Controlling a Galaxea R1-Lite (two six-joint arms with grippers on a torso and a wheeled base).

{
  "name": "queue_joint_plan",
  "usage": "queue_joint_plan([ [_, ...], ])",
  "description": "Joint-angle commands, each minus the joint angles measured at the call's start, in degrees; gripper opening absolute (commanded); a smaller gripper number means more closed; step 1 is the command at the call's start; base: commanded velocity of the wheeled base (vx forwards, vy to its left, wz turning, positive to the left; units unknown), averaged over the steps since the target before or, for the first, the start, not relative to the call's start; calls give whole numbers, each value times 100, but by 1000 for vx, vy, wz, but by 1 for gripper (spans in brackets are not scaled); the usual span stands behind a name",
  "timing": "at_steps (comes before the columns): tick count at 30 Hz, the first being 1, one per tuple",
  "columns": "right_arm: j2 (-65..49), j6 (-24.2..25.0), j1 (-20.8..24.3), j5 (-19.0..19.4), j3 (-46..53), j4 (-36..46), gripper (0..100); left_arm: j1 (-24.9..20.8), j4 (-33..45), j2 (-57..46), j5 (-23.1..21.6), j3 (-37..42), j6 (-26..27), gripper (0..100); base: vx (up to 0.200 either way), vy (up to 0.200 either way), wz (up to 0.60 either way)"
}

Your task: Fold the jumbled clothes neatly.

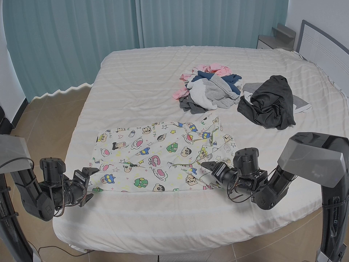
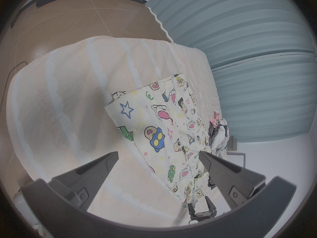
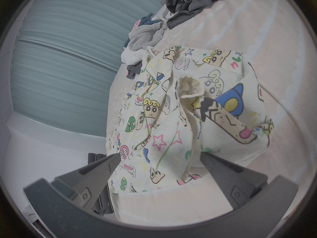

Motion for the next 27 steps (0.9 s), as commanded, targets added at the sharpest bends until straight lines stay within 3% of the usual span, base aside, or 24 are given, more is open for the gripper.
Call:
queue_joint_plan([
  [1,-11,0,2,2,-50,2,100,0,-2,40,1,-1,-2,100,0,0,0],
  [22,209,-44,19,11,-314,73,100,-18,-2,40,37,-10,-2,100,0,0,0],
  [23,209,-44,28,11,-305,73,0,-18,-2,40,37,-10,-2,100,0,0,0],
  [27,183,-44,37,2,-270,64,0,-18,-2,40,37,-10,-2,100,0,0,0],
])
